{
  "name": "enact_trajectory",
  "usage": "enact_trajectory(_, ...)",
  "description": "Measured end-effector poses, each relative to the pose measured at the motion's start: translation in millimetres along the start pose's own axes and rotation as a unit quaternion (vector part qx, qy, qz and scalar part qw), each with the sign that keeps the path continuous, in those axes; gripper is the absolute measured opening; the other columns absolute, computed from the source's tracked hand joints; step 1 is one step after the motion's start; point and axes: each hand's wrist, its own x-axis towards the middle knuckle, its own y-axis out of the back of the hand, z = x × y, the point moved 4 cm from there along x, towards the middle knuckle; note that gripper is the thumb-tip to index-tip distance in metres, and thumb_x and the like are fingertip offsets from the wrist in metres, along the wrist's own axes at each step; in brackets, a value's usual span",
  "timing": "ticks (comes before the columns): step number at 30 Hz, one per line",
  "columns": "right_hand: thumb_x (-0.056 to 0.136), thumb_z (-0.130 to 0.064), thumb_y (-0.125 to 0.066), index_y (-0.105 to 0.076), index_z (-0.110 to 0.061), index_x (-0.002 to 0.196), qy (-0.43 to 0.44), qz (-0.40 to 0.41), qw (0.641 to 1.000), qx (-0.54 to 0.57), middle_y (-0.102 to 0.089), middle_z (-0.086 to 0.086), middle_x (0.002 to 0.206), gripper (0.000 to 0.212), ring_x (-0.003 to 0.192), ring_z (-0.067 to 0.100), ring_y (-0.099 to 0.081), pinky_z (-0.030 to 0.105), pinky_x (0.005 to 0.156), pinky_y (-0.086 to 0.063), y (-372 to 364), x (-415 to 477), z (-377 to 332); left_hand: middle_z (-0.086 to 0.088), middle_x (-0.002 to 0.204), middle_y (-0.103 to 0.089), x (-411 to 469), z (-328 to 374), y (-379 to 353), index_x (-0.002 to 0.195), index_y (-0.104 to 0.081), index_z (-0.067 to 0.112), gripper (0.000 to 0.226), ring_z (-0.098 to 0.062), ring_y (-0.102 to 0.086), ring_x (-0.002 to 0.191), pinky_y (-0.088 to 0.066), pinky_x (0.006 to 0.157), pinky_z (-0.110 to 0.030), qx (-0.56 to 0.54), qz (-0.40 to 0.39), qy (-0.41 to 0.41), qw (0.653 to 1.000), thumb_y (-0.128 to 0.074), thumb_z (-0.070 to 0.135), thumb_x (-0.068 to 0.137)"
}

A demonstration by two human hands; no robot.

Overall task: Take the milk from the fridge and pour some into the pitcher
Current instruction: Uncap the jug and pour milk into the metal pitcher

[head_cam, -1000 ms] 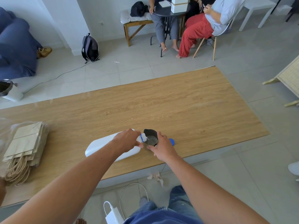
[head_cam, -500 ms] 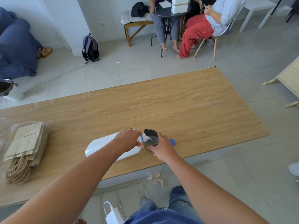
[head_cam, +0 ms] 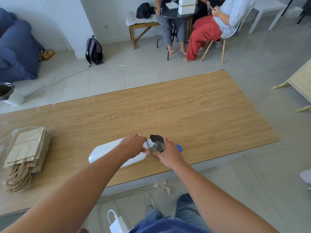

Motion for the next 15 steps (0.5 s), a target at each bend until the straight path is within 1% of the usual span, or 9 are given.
enact_trajectory(2, 0.097, -0.053, -0.081, -0.018, -0.021, 0.175, 0.001, 0.001, 1.0, 0.001, -0.047, 0.01, 0.156, 0.105, 0.121, 0.034, -0.073, 0.048, 0.107, -0.059, 1.1, -2.2, -1.6, -0.01, 0.124, -0.067, 0.5, 0.1, -0.2, 0.143, -0.063, 0.017, 0.059, -0.032, -0.07, 0.107, -0.047, 0.073, -0.037, 0.003, 0.0, 0.0, 1.0, -0.073, 0.057, 0.101)
enact_trajectory(3, 0.098, -0.052, -0.081, -0.019, -0.022, 0.174, 0.002, 0.001, 1.0, 0.002, -0.048, 0.009, 0.154, 0.103, 0.119, 0.033, -0.073, 0.048, 0.105, -0.059, 1.4, -2.9, -2.0, -0.01, 0.126, -0.067, 0.7, 0.3, 0.0, 0.144, -0.063, 0.017, 0.059, -0.03, -0.069, 0.102, -0.046, 0.073, -0.037, 0.005, 0.0, 0.0, 1.0, -0.073, 0.057, 0.101)
enact_trajectory(5, 0.098, -0.051, -0.081, -0.02, -0.023, 0.173, 0.002, -0.001, 1.0, 0.006, -0.049, 0.009, 0.152, 0.101, 0.118, 0.032, -0.073, 0.048, 0.103, -0.06, 1.9, -3.8, -2.7, -0.009, 0.124, -0.066, 1.0, 0.4, 0.4, 0.144, -0.063, 0.017, 0.059, -0.026, -0.062, 0.094, -0.046, 0.073, -0.036, 0.005, -0.001, 0.003, 1.0, -0.073, 0.057, 0.101)
enact_trajectory(7, 0.097, -0.051, -0.082, -0.021, -0.023, 0.173, 0.0, -0.001, 1.0, 0.007, -0.049, 0.009, 0.151, 0.101, 0.117, 0.033, -0.073, 0.049, 0.102, -0.061, 2.2, -3.7, -2.9, -0.008, 0.121, -0.065, 1.3, 0.6, 0.5, 0.144, -0.063, 0.018, 0.059, -0.024, -0.059, 0.092, -0.047, 0.073, -0.037, 0.004, -0.003, 0.005, 1.0, -0.073, 0.057, 0.101)
enact_trajectory(9, 0.097, -0.051, -0.082, -0.022, -0.023, 0.172, 0.0, -0.001, 1.0, 0.002, -0.05, 0.009, 0.15, 0.099, 0.116, 0.033, -0.073, 0.049, 0.101, -0.062, 2.2, -3.6, -3.1, -0.006, 0.116, -0.062, 0.8, 1.2, 1.0, 0.143, -0.063, 0.017, 0.058, -0.024, -0.06, 0.092, -0.047, 0.072, -0.036, 0.006, -0.004, 0.007, 1.0, -0.073, 0.057, 0.101)
enact_trajectory(12, 0.097, -0.051, -0.082, -0.022, -0.023, 0.172, 0.001, -0.001, 1.0, -0.004, -0.05, 0.01, 0.151, 0.1, 0.116, 0.033, -0.073, 0.049, 0.102, -0.061, 1.8, -3.2, -2.9, -0.008, 0.12, -0.066, 0.0, 1.8, 1.7, 0.142, -0.064, 0.017, 0.058, -0.027, -0.066, 0.097, -0.046, 0.071, -0.036, 0.009, -0.004, 0.006, 1.0, -0.073, 0.057, 0.101)
enact_trajectory(15, 0.097, -0.053, -0.081, -0.019, -0.024, 0.174, -0.003, -0.001, 1.0, -0.003, -0.049, 0.009, 0.153, 0.104, 0.118, 0.033, -0.073, 0.049, 0.103, -0.061, 0.6, -1.9, -1.3, -0.008, 0.117, -0.065, -0.5, 2.7, 2.4, 0.141, -0.064, 0.015, 0.058, -0.029, -0.07, 0.103, -0.047, 0.072, -0.036, 0.012, -0.007, 0.004, 1.0, -0.073, 0.057, 0.101)
